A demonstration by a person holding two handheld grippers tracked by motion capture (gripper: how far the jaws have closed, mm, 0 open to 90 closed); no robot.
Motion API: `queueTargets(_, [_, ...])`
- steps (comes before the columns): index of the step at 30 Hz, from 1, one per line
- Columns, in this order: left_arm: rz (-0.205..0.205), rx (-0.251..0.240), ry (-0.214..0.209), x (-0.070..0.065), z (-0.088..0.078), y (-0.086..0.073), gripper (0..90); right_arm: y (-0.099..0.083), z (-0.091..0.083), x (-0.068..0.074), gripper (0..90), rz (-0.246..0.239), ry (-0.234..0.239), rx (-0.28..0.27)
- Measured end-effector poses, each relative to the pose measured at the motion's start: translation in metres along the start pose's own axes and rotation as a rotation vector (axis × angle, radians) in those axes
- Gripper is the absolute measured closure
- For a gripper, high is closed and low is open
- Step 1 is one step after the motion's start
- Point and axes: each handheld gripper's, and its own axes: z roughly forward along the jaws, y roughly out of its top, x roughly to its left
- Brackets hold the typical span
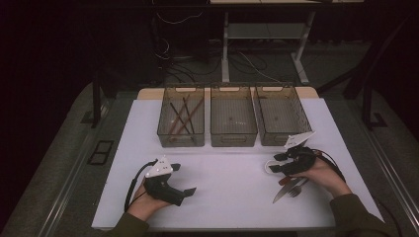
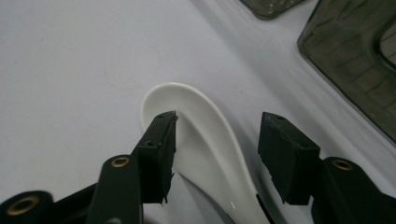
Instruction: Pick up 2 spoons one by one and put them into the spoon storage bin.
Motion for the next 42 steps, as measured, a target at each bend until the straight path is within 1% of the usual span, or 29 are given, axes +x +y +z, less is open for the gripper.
queueTargets(3, [0.003,0.0,-0.002,0.0,0.0,0.0,0.0,0.0,-0.001,0.001,56.4,-0.022,0.018,-0.002])
queueTargets(5, [0.003,0.001,-0.002,0.0,0.0,0.0,0.0,0.0,-0.001,0.002,58.3,-0.042,0.024,-0.002])
queueTargets(10, [0.004,0.002,-0.003,-0.001,0.001,0.001,0.0,-0.001,-0.003,0.003,67.3,-0.071,0.007,-0.008])
queueTargets(15, [0.004,0.001,-0.004,-0.001,0.002,0.001,0.0,-0.001,-0.006,0.002,75.6,-0.092,0.004,-0.02])
queueTargets(25, [0.004,0.0,-0.006,-0.002,0.002,0.001,0.0,0.0,-0.01,0.001,83.5,-0.111,0.012,-0.034])
queueTargets(30, [0.008,0.001,-0.008,-0.002,0.001,0.001,0.0,0.001,-0.011,0.002,84.5,-0.111,0.015,-0.036])
queueTargets(33, [0.007,0.0,-0.008,-0.002,0.001,0.002,0.0,0.002,-0.011,0.003,84.7,-0.117,-0.005,-0.039])
queueTargets(37, [0.006,0.0,-0.008,-0.002,0.001,0.002,0.0,0.003,-0.012,0.003,84.8,-0.114,-0.006,-0.047])
queueTargets(42, [0.008,-0.001,-0.009,-0.002,0.001,0.002,0.0,0.005,-0.016,0.003,85.0,-0.109,-0.03,-0.079])
